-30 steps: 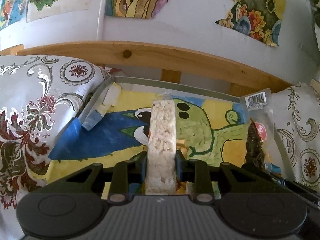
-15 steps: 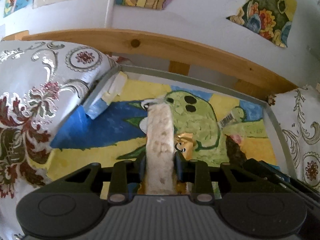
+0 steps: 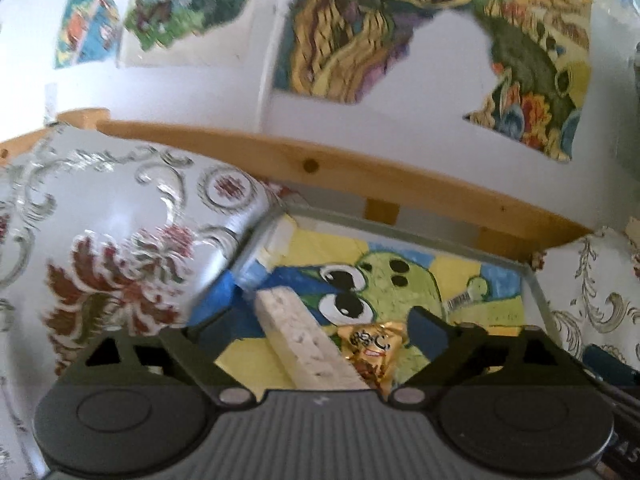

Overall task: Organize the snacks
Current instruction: 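Open left tool to drop the rice-cake bar into tray while right tool releases the wrapper, then move both open tools back over the remaining snack pile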

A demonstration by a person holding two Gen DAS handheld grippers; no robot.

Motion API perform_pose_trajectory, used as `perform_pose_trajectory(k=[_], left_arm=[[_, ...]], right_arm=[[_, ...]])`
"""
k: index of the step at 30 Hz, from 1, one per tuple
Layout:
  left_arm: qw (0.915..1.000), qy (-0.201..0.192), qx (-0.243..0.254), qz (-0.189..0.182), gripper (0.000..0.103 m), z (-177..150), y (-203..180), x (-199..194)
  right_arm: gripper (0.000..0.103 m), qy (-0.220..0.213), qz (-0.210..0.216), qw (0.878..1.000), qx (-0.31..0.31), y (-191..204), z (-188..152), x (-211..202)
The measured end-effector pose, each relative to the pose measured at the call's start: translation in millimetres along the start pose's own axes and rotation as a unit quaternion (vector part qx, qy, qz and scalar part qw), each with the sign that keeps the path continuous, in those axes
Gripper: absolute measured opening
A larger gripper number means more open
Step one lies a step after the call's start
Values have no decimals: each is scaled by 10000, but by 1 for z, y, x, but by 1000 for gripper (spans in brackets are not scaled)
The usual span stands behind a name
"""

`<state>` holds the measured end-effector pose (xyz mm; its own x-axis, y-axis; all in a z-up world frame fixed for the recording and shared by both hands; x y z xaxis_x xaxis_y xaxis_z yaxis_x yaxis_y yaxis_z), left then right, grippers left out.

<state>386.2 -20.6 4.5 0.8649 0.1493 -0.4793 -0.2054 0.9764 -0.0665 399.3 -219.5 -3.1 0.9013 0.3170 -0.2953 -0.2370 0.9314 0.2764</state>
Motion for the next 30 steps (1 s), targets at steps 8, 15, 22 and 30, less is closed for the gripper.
perform_pose_trajectory(k=[8, 15, 22, 30], left_arm=[[9991, -378, 129, 118, 102, 6, 10, -52], [9957, -746, 514, 168, 102, 1, 10, -103], [9948, -870, 471, 251, 103, -12, 21, -147], [9962, -780, 259, 293, 103, -35, 46, -173]], right_arm=[[102, -505, 12, 9987, -91, 9, 13, -50], [102, -983, -34, 9951, -66, 18, 19, -90], [102, -1269, -102, 9918, -80, 23, 9, -123], [102, -1186, -75, 9924, -303, 37, -21, -155]])
Point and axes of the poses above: each gripper's, at about its wrist camera, not at the fingertips, and x roughly the way its jaws point, y to its left, z to its top, the point moved 6 cm from there along x, roughly the way its jaws point, and after that the axes turned 7 degrees about x, right-handed, at the moved point
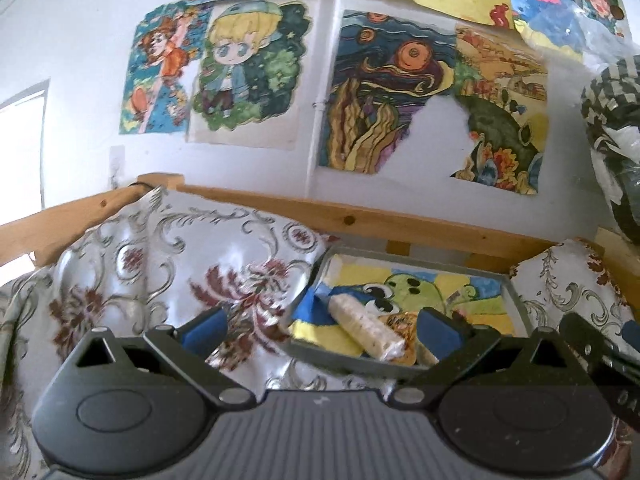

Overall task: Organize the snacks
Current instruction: 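Move both open tools back over the remaining snack pile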

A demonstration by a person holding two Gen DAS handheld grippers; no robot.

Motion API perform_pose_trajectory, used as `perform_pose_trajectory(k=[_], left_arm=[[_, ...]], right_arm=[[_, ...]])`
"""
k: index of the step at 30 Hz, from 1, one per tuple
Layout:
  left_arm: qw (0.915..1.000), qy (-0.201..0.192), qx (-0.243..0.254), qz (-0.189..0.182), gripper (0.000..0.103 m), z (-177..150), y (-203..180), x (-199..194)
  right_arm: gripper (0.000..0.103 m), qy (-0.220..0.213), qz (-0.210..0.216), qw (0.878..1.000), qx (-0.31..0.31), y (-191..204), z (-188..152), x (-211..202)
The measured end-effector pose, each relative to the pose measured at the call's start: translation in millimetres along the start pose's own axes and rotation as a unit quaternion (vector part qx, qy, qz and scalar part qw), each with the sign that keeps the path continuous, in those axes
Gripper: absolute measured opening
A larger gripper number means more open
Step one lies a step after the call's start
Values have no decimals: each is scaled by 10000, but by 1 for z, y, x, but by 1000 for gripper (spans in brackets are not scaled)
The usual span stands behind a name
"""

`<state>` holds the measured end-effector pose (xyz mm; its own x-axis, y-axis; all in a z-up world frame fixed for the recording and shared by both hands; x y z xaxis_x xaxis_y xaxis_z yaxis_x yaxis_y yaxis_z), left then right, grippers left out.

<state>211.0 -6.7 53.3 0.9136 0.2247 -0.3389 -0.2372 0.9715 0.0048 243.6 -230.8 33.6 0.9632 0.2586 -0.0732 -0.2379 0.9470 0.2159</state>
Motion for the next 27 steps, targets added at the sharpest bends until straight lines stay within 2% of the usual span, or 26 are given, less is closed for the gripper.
perform_pose_trajectory(k=[10, 13, 21, 27], left_arm=[[9999, -8, 98, 124, 103, -32, 25, -28], [9997, 115, 165, 120, 103, -43, 29, -32], [9983, 432, 399, 27, 103, -78, 35, -40], [9961, 690, 546, -56, 103, -100, 37, -40]], right_arm=[[102, 412, 159, 9985, -326, 22, -36, -44], [102, 570, 139, 9975, -391, 26, -45, -54], [102, 1178, 200, 9913, -560, 36, -71, -73], [102, 1867, 52, 9805, -613, 38, -95, -74]])
Point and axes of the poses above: each gripper's, at about its wrist camera, not at the fingertips, and x roughly the way its jaws point, y to its left, z to its top, the point moved 6 cm from there along x, roughly the way its jaws point, and after that the axes turned 7 degrees about x, right-handed, at the moved point
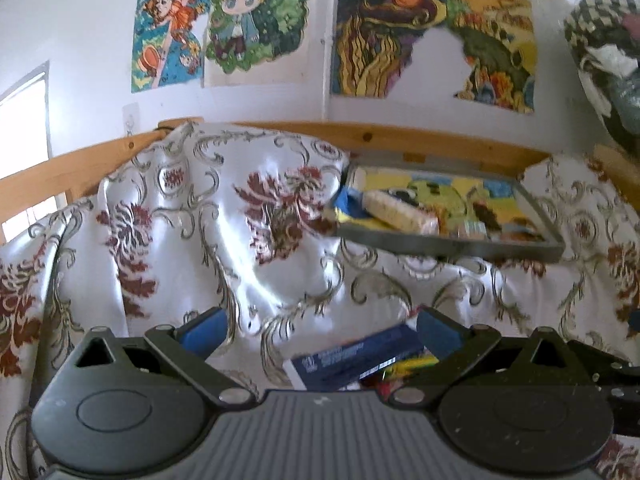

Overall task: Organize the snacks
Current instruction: 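Move both open tools back over the remaining snack pile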

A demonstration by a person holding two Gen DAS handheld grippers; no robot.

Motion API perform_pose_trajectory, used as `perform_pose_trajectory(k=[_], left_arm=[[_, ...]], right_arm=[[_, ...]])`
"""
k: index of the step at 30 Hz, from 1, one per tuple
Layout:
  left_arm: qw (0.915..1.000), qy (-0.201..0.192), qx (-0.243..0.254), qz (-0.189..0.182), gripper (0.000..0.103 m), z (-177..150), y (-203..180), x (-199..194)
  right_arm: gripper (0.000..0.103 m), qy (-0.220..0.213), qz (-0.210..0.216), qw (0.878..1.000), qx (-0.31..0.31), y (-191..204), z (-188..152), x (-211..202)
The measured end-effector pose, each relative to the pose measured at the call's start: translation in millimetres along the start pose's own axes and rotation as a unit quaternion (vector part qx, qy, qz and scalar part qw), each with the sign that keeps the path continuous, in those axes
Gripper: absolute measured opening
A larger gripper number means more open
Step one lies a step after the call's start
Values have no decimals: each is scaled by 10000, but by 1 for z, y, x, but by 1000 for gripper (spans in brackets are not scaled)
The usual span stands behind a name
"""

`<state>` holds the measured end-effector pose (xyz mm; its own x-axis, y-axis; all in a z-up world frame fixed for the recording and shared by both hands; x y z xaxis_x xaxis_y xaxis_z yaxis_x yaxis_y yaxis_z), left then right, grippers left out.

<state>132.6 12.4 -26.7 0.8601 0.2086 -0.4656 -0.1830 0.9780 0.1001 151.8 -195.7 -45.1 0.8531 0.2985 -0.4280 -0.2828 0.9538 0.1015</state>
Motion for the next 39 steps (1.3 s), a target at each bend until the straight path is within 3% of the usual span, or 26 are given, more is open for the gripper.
perform_pose_trajectory(k=[11, 17, 29, 39], left_arm=[[9982, 546, 238, -86, 103, -28, -4, 11], [9967, 757, 280, -92, 103, -36, -3, 16], [9952, 852, 483, -70, 103, -29, -5, 22], [9946, 831, 613, -132, 103, -17, -4, 25]], right_arm=[[102, 920, -136, 9955, -175, 5, -26, 25], [102, 1132, -127, 9934, -158, 6, -31, 30], [102, 1359, -54, 9902, -300, 9, -33, 37], [102, 1101, 239, 9893, -930, 15, -11, 52]])
Point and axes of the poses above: each gripper's, at about its wrist camera, not at the fingertips, and x roughly the way its jaws point, y to its left, z to its top, the point moved 6 cm from there along x, roughly the way its jaws point, and after that the axes turned 7 degrees about x, right-handed, at the moved point
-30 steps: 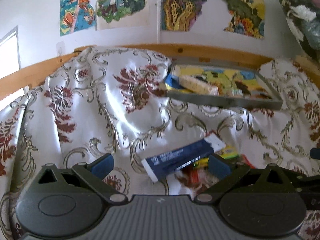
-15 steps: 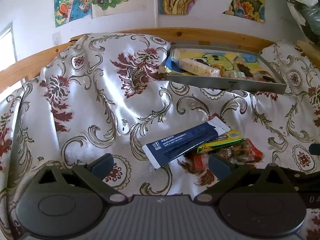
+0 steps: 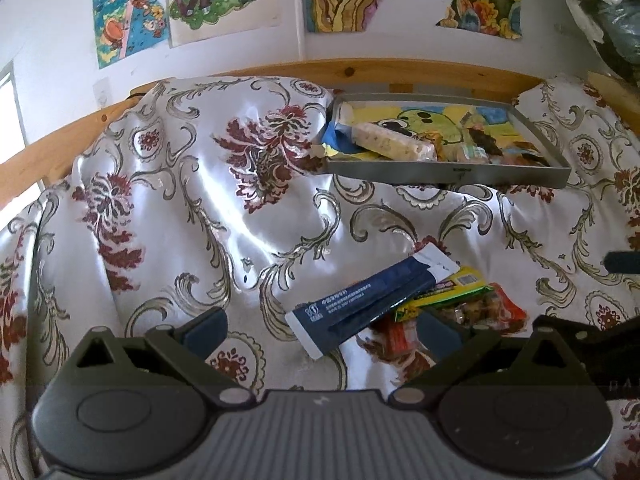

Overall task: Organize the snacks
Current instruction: 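Move both open tools back over the remaining snack pile, then grasp the dark blue stick pack with left tool while right tool reaches toward the nut bag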

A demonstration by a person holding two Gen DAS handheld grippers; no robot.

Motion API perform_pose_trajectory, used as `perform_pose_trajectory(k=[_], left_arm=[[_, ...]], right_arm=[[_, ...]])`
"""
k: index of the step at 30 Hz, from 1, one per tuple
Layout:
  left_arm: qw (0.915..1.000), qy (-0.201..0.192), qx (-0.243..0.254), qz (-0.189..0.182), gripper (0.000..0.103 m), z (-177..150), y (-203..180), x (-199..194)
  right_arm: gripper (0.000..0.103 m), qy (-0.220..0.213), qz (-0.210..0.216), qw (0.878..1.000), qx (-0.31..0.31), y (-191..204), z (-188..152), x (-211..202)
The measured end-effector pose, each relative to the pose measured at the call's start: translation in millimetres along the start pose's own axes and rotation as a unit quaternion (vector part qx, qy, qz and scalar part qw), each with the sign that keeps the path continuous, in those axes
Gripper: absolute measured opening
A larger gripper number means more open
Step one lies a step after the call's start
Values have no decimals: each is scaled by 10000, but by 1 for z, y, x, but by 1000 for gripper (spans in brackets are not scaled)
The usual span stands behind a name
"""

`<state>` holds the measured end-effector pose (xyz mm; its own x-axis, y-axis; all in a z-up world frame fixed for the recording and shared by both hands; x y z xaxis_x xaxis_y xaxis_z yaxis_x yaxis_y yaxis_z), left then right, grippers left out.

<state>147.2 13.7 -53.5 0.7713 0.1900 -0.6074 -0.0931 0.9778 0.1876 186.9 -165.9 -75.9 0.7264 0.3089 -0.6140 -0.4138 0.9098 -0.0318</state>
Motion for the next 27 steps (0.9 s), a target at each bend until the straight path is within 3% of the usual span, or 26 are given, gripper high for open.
perform_pose_trajectory(k=[6, 13, 21, 27], left_arm=[[9999, 6, 165, -4, 103, 9, 0, 7], [9986, 21, 144, -508, 103, 20, -4, 20], [9942, 121, 679, -820, 103, 27, -20, 49], [9872, 339, 1028, -1171, 103, 32, -26, 75]], right_arm=[[102, 123, 402, 9989, -210, 3, 4, 12], [102, -12, 851, 9885, -1252, 2, -1, 28], [102, 254, 1136, 9840, -1351, -1, -7, 59], [95, 380, 1550, 9743, -1591, 0, -10, 84]])
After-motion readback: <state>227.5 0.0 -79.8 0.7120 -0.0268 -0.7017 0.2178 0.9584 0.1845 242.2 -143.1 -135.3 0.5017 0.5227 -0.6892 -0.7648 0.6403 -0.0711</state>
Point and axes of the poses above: each gripper's, at about its wrist camera, not at the fingertips, and x roughly the way its jaws point, y to its left, z to its top, the point moved 6 cm from there along x, roughly the way its jaws point, and after that the axes turned 7 degrees about x, right-handed, at the moved point
